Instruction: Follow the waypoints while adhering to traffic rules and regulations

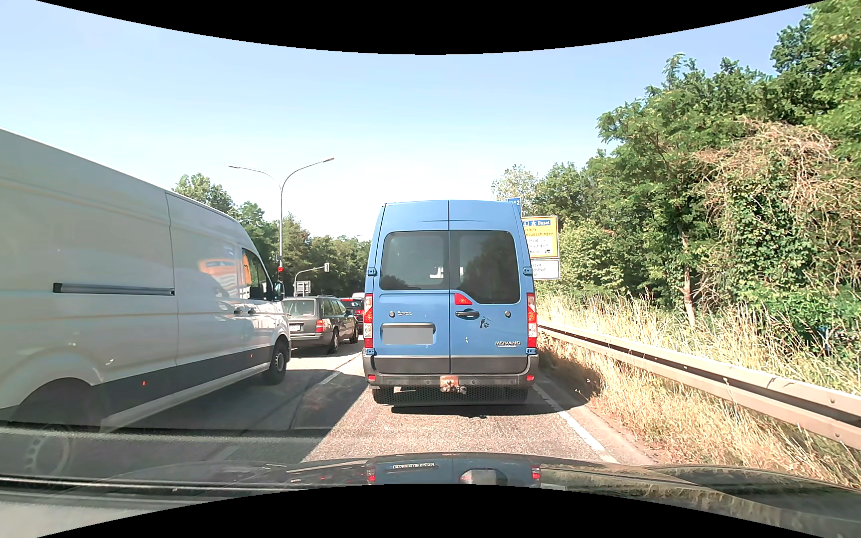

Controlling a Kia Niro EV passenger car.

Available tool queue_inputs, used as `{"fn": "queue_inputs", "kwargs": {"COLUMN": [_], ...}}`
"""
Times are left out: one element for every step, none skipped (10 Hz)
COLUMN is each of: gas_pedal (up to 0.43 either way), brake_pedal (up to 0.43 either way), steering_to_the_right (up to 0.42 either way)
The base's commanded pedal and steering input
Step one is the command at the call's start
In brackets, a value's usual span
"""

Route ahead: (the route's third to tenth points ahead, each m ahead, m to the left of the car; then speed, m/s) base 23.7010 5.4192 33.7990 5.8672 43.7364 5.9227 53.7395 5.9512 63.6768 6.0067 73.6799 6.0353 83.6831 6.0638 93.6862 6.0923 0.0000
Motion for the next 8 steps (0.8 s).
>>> {"fn": "queue_inputs", "kwargs": {"gas_pedal": [0.0,0.0,0.0,0.0,0.0,0.0,0.0,0.0], "brake_pedal": [0.183,0.189,0.189,0.183,0.189,0.189,0.183,0.183], "steering_to_the_right": [-0.001,-0.001,-0.001,-0.001,-0.001,-0.001,-0.001,-0.001]}}
